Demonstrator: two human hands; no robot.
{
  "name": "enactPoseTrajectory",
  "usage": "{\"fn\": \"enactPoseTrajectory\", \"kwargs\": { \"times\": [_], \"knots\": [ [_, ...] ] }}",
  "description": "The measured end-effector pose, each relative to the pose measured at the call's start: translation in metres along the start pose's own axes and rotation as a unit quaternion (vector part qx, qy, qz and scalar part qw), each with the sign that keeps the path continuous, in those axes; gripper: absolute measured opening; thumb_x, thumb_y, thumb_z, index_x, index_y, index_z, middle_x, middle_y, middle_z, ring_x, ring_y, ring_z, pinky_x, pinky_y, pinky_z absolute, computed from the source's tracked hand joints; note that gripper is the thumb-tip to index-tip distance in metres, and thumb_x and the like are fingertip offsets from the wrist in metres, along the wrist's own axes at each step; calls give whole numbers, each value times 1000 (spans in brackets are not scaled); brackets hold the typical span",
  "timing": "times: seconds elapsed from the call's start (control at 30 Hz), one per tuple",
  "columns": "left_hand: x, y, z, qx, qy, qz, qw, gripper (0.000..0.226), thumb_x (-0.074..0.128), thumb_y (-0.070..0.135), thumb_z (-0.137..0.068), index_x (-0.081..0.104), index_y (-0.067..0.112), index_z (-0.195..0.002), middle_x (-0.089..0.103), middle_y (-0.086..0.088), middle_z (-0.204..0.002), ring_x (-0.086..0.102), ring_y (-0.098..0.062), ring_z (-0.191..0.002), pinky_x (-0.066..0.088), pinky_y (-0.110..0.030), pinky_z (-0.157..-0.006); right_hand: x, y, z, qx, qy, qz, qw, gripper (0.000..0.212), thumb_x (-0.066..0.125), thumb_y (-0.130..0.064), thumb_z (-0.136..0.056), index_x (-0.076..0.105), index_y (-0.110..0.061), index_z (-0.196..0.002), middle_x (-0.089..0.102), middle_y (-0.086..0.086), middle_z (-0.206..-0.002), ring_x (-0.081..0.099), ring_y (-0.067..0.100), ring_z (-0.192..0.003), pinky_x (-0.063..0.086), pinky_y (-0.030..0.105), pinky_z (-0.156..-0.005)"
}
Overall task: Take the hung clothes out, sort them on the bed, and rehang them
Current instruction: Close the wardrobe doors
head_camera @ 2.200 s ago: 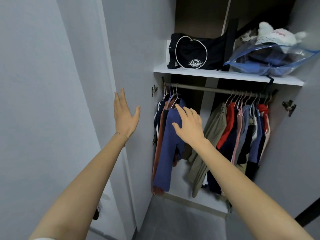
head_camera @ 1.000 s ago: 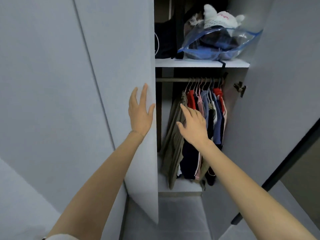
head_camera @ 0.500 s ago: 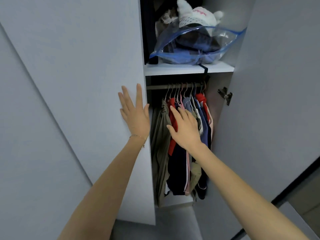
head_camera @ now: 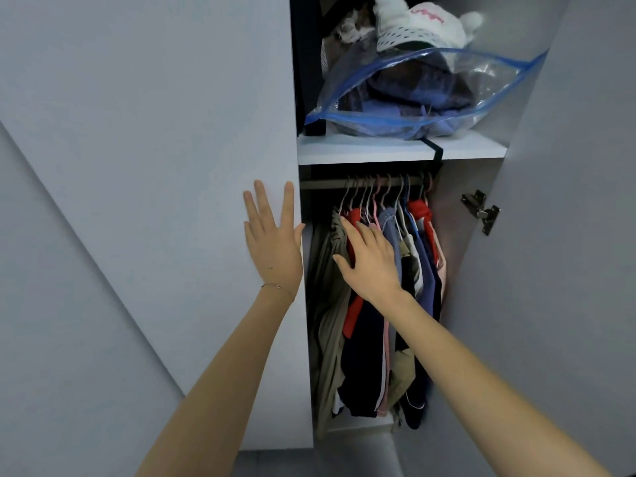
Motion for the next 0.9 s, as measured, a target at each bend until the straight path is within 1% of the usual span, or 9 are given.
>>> {"fn": "enactPoseTrajectory", "kwargs": {
  "times": [0.3,0.4,0.47,0.53,0.63,0.67,0.73,0.83,0.9],
  "knots": [
    [16,-9,-12,21,-28,-25,999,80,60,39,-95,11,31,-158,8,-16,-164,10,-36,-151,47,-46,-103,7,9,-8,12,-7,15,1000,71,57,-41,-94,24,-26,-155,40,10,-151,28,32,-143,27,50,-115],
    [14,-11,-13,30,-37,-26,999,82,61,38,-95,10,31,-159,7,-16,-165,9,-37,-151,48,-46,-102,1,10,-4,16,-4,12,1000,70,56,-40,-95,23,-25,-155,38,10,-152,26,33,-144,25,51,-116],
    [10,-15,-11,43,-45,-31,998,85,63,36,-95,6,31,-159,4,-16,-165,7,-36,-151,47,-49,-103,-7,8,1,16,-1,9,1000,70,55,-40,-95,22,-26,-155,35,9,-153,23,33,-145,21,50,-115],
    [3,-18,-10,52,-75,-51,995,90,60,39,-96,-6,34,-157,-5,-13,-165,0,-35,-152,38,-56,-109,-16,6,7,23,-2,8,1000,69,53,-41,-96,19,-27,-155,28,8,-158,18,32,-147,17,48,-117],
    [-13,-21,-10,70,-128,-96,985,89,47,53,-97,-20,35,-153,-14,-10,-165,-9,-32,-152,11,-65,-115,-28,2,21,35,10,15,999,69,52,-44,-97,19,-28,-156,18,6,-162,12,31,-149,12,50,-121],
    [-19,-22,-7,73,-143,-90,983,85,43,55,-98,-19,34,-153,-13,-9,-165,-9,-31,-152,5,-66,-115,-32,0,28,39,11,18,999,69,51,-45,-96,19,-28,-156,15,5,-163,10,31,-149,11,49,-121],
    [-31,-23,4,86,-156,-40,983,75,41,53,-100,-4,32,-157,-4,-9,-166,-5,-31,-152,1,-66,-115,-38,-6,44,45,9,21,999,70,52,-46,-96,19,-29,-156,12,4,-164,6,30,-150,10,49,-121],
    [-44,-23,34,128,-143,29,981,66,47,48,-99,21,27,-157,16,-10,-164,8,-33,-152,6,-65,-117,-45,-16,71,51,9,22,998,71,52,-46,-96,18,-29,-156,10,4,-164,5,29,-150,9,49,-121],
    [-50,-21,55,145,-151,54,976,67,50,47,-98,24,26,-156,20,-10,-163,12,-33,-151,8,-65,-116,-50,-20,91,54,19,29,998,71,53,-46,-95,19,-29,-156,12,3,-164,7,29,-150,11,50,-121]
  ]
}}
Point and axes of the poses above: each hand's wrist, its own z-axis away from the middle knuckle, its own x-axis out of the palm, y = z × x, the point moved 2 cm from there along -z, towards the middle knuckle
